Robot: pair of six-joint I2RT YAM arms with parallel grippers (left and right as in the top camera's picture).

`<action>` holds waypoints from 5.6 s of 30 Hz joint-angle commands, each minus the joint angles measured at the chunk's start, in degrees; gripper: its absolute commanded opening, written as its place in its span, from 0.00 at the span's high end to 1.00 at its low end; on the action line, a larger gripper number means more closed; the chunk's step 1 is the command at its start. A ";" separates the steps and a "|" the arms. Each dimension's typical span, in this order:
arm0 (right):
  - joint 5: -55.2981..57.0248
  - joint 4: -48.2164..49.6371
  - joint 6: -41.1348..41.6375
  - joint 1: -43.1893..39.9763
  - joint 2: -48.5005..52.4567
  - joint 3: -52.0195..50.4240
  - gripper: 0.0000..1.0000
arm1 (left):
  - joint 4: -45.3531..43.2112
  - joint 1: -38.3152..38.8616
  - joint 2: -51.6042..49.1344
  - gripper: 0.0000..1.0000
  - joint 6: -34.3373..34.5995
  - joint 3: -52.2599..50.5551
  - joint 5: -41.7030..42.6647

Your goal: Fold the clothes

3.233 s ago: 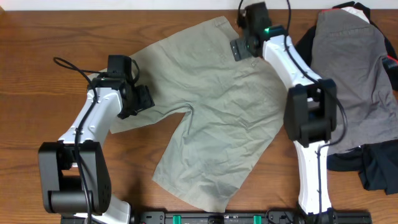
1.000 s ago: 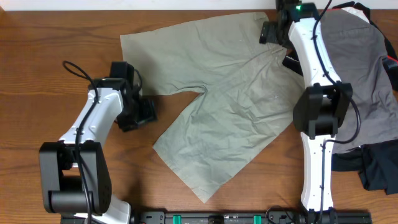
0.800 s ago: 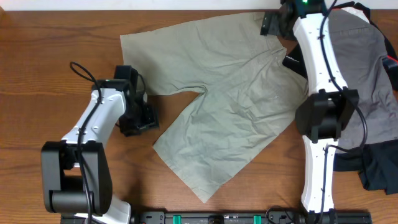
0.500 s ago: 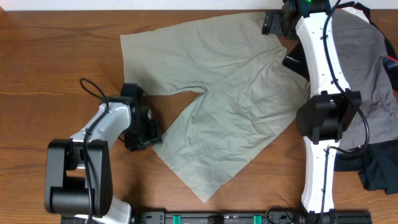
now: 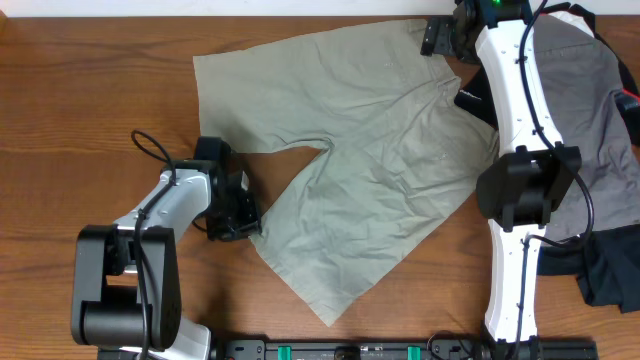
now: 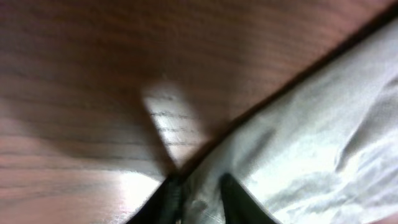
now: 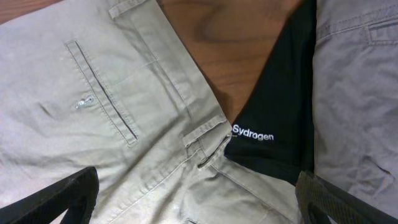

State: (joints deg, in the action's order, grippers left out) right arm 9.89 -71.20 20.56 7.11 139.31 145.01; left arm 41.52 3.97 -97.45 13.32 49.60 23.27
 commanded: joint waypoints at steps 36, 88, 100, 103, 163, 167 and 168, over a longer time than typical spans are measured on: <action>-4.35 -11.61 2.19 1.97 -0.87 0.35 0.01 | -41.31 -18.49 -1.01 0.02 5.55 0.28 -9.40; -12.94 14.58 1.75 7.37 -40.28 -71.14 0.12 | 14.69 -9.62 20.02 0.02 1.53 1.18 -11.32; -13.31 23.85 -0.11 4.59 -40.28 -77.61 0.12 | 13.00 -9.62 16.48 0.16 3.10 0.26 -13.70; -13.38 24.46 -0.50 3.96 -40.28 -77.61 0.13 | 11.30 -9.62 14.62 0.17 5.09 0.20 -13.70; -17.90 25.75 -2.67 3.56 -40.28 -77.61 0.09 | -3.32 -4.11 11.72 0.34 6.51 -11.54 -16.98; -17.88 25.33 -2.64 3.56 -40.28 -77.61 0.09 | -3.37 -4.11 11.72 0.44 6.51 -11.56 -16.98; -17.86 25.33 -2.64 3.56 -40.28 -77.61 0.10 | -3.37 -4.11 11.72 0.51 6.51 -11.56 -16.98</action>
State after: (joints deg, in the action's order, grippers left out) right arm -7.57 -45.67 18.79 11.05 99.37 67.68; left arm 38.15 -0.25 -85.17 19.99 39.03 7.27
